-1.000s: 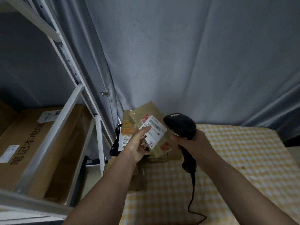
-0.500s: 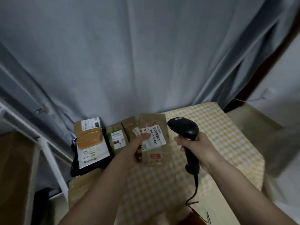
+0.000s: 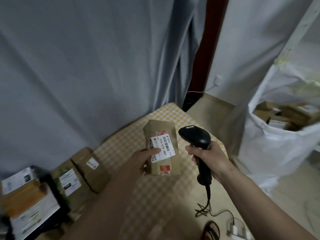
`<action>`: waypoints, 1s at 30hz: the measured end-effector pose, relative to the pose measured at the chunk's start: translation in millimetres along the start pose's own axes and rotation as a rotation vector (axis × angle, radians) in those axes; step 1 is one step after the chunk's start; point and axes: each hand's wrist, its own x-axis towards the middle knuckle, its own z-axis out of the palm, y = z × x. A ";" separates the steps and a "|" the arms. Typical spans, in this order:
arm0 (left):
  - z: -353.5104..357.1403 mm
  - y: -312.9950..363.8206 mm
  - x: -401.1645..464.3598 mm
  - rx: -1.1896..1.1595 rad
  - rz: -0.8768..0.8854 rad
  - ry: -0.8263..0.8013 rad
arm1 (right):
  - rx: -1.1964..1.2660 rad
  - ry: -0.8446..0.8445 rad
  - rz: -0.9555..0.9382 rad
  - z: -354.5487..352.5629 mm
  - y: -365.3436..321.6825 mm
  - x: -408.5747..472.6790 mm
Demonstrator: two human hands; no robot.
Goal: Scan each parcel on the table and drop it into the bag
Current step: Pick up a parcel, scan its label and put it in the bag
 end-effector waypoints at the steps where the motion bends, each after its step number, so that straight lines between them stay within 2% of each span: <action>1: 18.6 3.2 8.6 0.028 -0.008 -0.022 | 0.012 0.026 0.010 -18.1 0.3 3.3; 11: 214.6 31.6 79.1 0.090 -0.123 -0.198 | 0.125 0.206 0.088 -198.5 -5.0 42.3; 15: 268.0 35.4 105.3 0.086 -0.149 -0.268 | 0.160 0.260 0.093 -256.4 -3.9 54.7; 23: 344.2 35.4 137.2 0.258 -0.169 -0.278 | 0.268 0.333 0.127 -331.5 6.0 68.2; 30: 423.1 46.9 172.0 0.318 -0.171 -0.303 | 0.305 0.429 0.157 -382.7 20.6 81.0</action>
